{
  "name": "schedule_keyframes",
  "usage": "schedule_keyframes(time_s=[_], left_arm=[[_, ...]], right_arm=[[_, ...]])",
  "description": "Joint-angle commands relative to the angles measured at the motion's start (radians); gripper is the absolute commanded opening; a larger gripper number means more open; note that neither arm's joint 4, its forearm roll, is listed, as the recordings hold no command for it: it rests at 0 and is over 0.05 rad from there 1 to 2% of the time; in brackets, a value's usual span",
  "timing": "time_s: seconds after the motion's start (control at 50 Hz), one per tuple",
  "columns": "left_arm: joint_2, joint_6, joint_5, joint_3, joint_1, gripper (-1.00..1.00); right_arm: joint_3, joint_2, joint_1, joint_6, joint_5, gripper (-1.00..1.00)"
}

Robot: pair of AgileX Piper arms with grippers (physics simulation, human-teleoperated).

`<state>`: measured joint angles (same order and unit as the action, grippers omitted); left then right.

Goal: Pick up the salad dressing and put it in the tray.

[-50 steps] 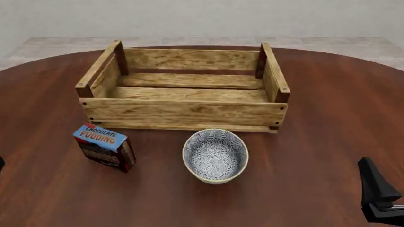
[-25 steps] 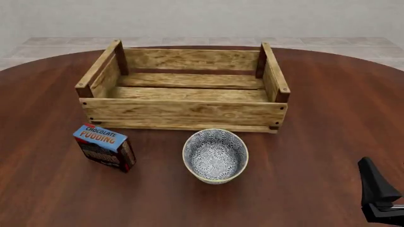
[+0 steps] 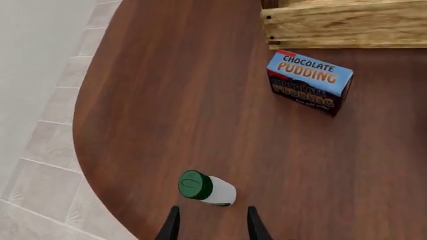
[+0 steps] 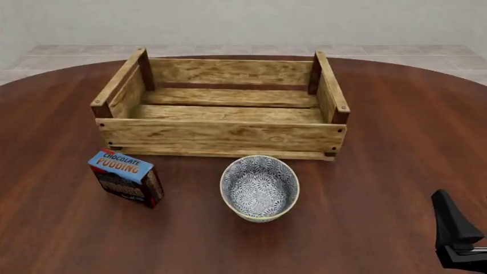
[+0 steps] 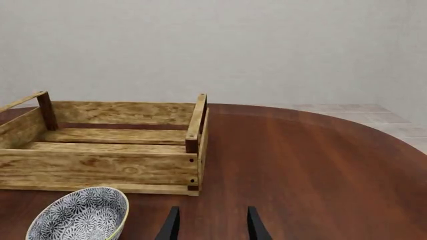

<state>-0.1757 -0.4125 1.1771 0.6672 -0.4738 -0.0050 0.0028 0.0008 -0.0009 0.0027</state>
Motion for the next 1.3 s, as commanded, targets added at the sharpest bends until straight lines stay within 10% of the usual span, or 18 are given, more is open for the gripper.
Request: schedule_keyframes(time_s=[0.02,0.8,1.22,1.24,1.3], left_arm=[[-0.001,-0.049,-0.036,-0.038,-0.072,1.00],[-0.359,-0.129,-0.684,-0.459,-0.304,1.00],[-0.452,-0.164,-0.785,-0.495,-0.344,1.00],[-0.429,-0.147,-0.760,-0.479,-0.337,-1.00],[-0.417,-0.159,-0.740,-0.475,-0.338,-1.00]], right_arm=[[0.000,0.000,0.000,0.000,0.000,1.00],[0.000,0.000,0.000,0.000,0.000,1.00],[0.000,0.000,0.000,0.000,0.000,1.00],[0.000,0.000,0.000,0.000,0.000,1.00],[0.000,0.000,0.000,0.000,0.000,1.00]])
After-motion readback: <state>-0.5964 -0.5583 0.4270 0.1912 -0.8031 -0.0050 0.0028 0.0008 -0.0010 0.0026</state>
